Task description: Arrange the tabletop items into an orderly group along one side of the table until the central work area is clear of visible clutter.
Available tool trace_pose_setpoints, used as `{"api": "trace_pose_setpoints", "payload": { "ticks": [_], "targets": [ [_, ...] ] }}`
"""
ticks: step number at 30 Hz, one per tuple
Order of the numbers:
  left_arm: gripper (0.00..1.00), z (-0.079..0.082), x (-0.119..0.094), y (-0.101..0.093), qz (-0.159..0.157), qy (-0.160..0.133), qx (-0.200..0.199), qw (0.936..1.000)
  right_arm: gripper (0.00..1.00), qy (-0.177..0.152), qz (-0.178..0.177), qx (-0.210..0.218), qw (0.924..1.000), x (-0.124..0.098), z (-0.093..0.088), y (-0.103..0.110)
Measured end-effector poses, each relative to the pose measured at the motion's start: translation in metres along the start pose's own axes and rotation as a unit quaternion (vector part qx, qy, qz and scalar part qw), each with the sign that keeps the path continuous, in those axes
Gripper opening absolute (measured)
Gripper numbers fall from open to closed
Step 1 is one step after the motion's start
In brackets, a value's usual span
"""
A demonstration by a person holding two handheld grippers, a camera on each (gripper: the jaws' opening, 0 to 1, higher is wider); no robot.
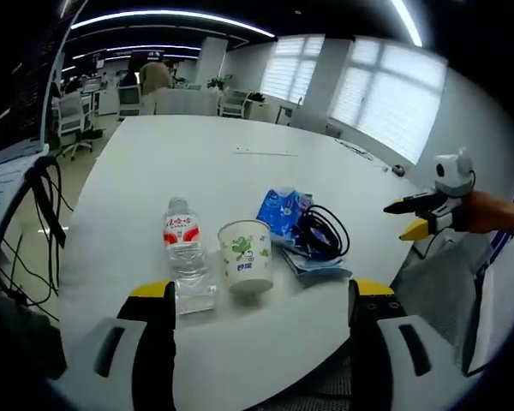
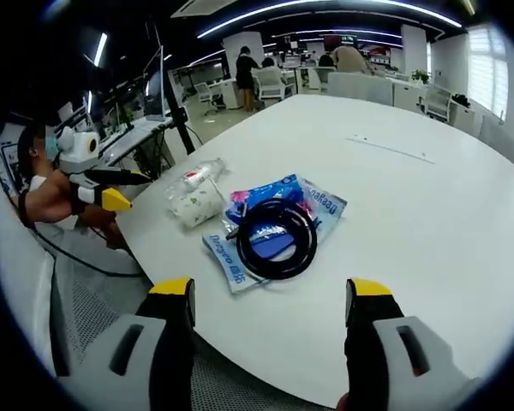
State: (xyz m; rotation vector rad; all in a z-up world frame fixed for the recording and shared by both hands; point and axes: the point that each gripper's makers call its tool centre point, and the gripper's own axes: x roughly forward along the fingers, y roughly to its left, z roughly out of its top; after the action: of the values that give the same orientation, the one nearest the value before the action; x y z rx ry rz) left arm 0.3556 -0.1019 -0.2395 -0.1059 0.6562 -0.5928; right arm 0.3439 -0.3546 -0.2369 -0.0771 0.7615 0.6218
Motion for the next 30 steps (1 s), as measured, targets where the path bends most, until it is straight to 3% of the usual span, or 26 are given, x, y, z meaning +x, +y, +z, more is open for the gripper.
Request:
{"api": "trace_pose_setpoints", "payload": {
  "ticks": [30],
  "targets": [
    [0.84, 0.0032, 0.0004, -0.0017, -0.001, -0.001, 0.002, 1.0000, 0.71, -0.001, -0.016, 0.006, 0.9999, -0.0095, -0.0042, -0.0091]
  ]
}}
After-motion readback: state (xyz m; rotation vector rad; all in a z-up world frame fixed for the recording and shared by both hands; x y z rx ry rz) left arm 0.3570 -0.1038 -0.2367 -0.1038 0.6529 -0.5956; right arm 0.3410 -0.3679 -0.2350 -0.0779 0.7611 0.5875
